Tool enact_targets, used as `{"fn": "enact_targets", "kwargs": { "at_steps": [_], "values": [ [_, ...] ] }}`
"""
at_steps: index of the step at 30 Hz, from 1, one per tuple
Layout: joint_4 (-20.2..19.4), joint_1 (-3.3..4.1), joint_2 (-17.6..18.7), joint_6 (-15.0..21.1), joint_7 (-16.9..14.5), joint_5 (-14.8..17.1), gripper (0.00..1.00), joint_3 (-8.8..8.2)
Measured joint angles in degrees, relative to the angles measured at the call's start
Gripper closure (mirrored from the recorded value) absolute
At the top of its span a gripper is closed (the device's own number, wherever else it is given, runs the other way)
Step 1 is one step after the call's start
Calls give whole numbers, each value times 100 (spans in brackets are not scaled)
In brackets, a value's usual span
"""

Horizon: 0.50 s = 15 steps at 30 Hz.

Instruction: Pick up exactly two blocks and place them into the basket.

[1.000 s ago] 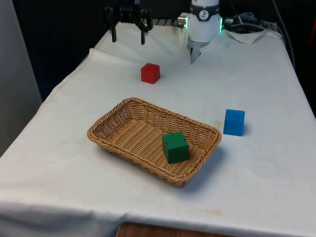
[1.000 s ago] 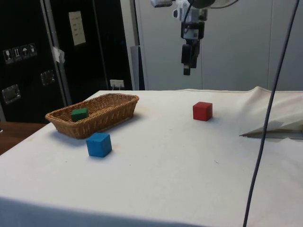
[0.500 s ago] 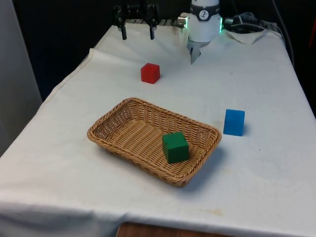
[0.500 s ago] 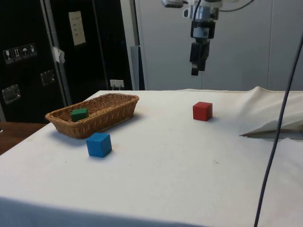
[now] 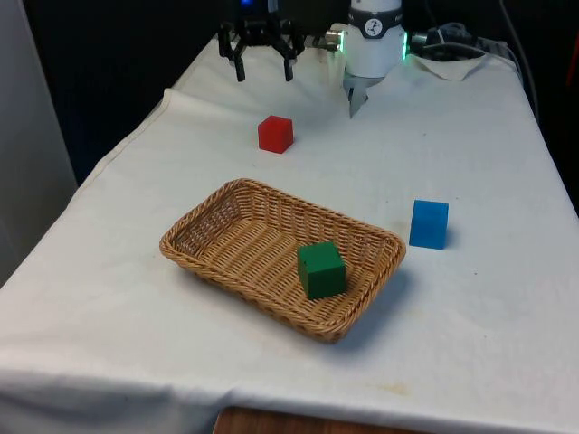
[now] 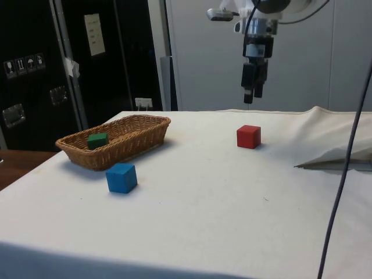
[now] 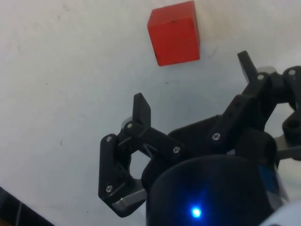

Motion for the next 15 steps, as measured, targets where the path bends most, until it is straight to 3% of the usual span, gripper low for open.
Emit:
{"fn": "enact_targets", "kwargs": {
  "at_steps": [7, 15],
  "values": [
    [-29, 40, 367, 172, 132, 189, 0, 23],
    [-40, 86, 699, 304, 195, 619, 0, 212]
  ]
}}
